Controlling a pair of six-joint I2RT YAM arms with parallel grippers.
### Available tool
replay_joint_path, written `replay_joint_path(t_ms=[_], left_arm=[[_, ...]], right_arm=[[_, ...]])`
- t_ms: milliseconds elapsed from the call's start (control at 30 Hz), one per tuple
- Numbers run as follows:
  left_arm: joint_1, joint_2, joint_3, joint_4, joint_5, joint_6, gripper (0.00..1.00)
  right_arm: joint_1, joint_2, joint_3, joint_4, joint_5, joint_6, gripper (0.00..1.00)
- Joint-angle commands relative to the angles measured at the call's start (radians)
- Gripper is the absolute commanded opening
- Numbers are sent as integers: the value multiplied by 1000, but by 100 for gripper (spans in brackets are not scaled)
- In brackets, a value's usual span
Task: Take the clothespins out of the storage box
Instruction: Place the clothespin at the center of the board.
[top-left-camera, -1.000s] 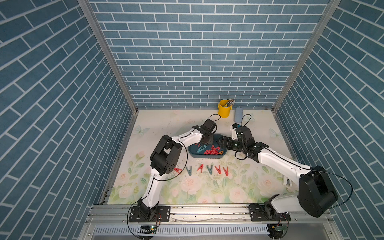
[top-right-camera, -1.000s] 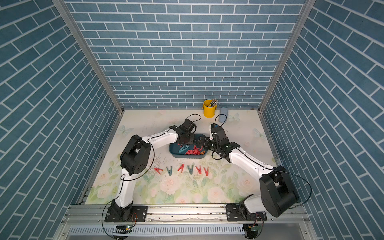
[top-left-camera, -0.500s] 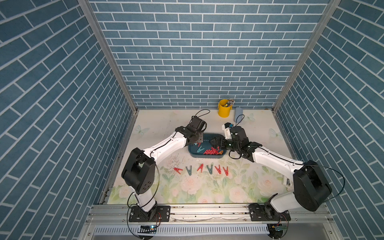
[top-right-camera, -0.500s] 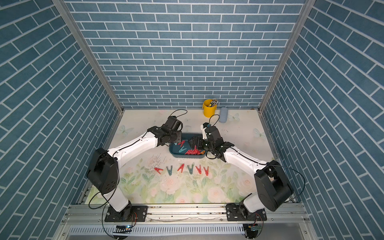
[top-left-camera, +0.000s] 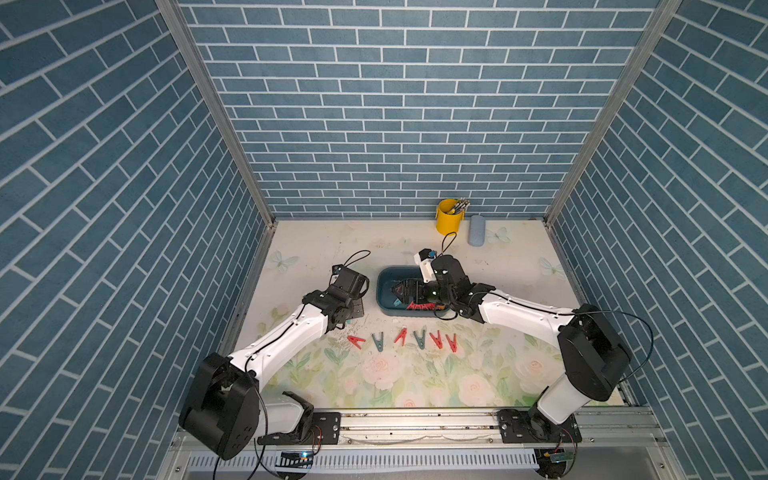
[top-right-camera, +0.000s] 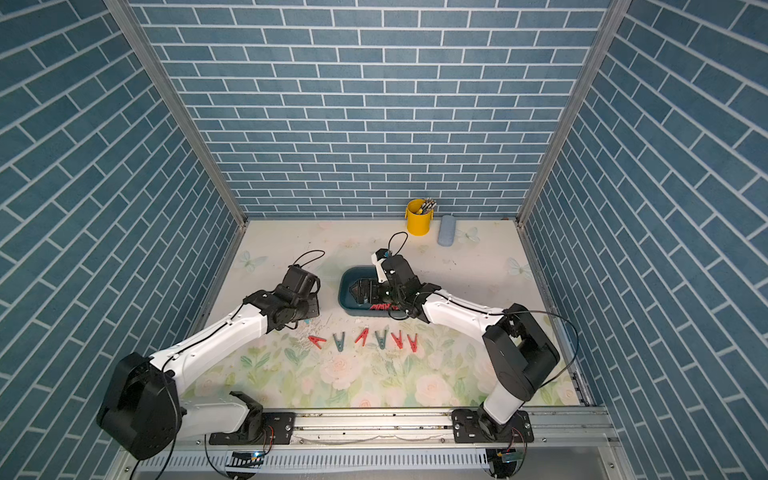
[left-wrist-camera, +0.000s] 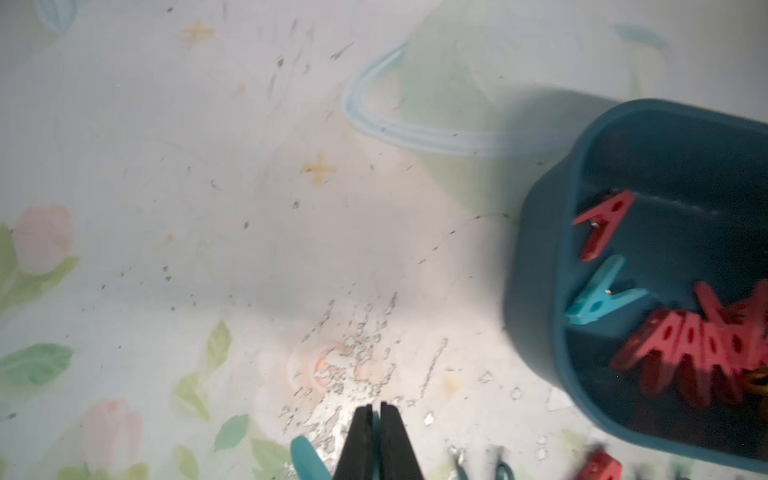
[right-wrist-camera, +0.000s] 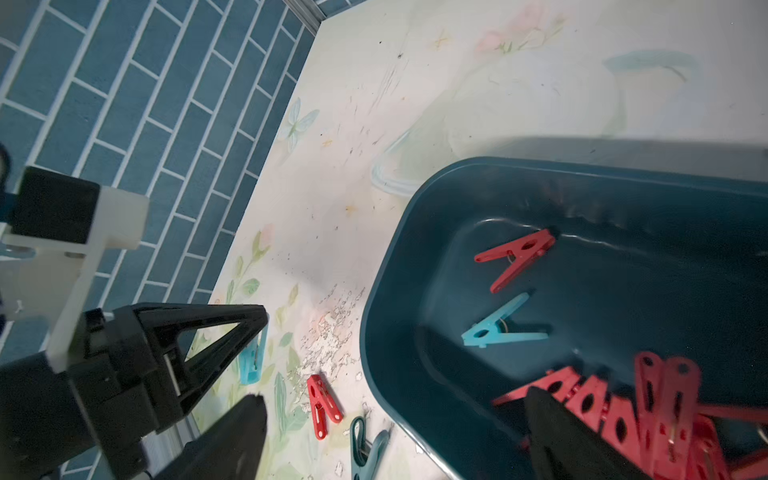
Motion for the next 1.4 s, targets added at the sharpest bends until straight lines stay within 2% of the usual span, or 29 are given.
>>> replay_joint_path(t_ms=[0, 533, 867, 933, 1000, 1033, 1100, 1133, 1233, 1300, 1367], left_arm=[[28, -6, -55, 1, 1, -26, 5], [30, 115, -138, 42, 17, -59, 5], [30, 125, -134, 36, 15, -64, 23], [30, 119, -130, 29, 11, -65, 25], [30, 104, -118, 16, 7, -68, 30], [31, 93, -112, 10, 4, -68, 33], [30, 61, -95, 6, 10, -65, 44], [31, 43, -86, 6, 17, -62, 50], [31, -24, -60, 25, 50, -54, 84], [30, -62, -48, 51, 82, -48, 94], [29, -85, -33, 67, 107, -49, 100]], right_arm=[[15, 16, 37, 23, 4, 22, 99], [41, 0, 48, -80, 102, 27, 99], [34, 39, 157, -342, 354, -50, 99], [29, 53, 169, -364, 369, -57, 92], [16, 67, 171, -372, 365, -55, 80], [9, 74, 173, -373, 361, -56, 78], [-7, 96, 182, -383, 347, -58, 69], [-15, 107, 187, -389, 339, -60, 64], [-37, 135, 198, -402, 333, -70, 56], [-49, 147, 200, -405, 330, -75, 51], [-60, 164, 206, -415, 327, -77, 45]])
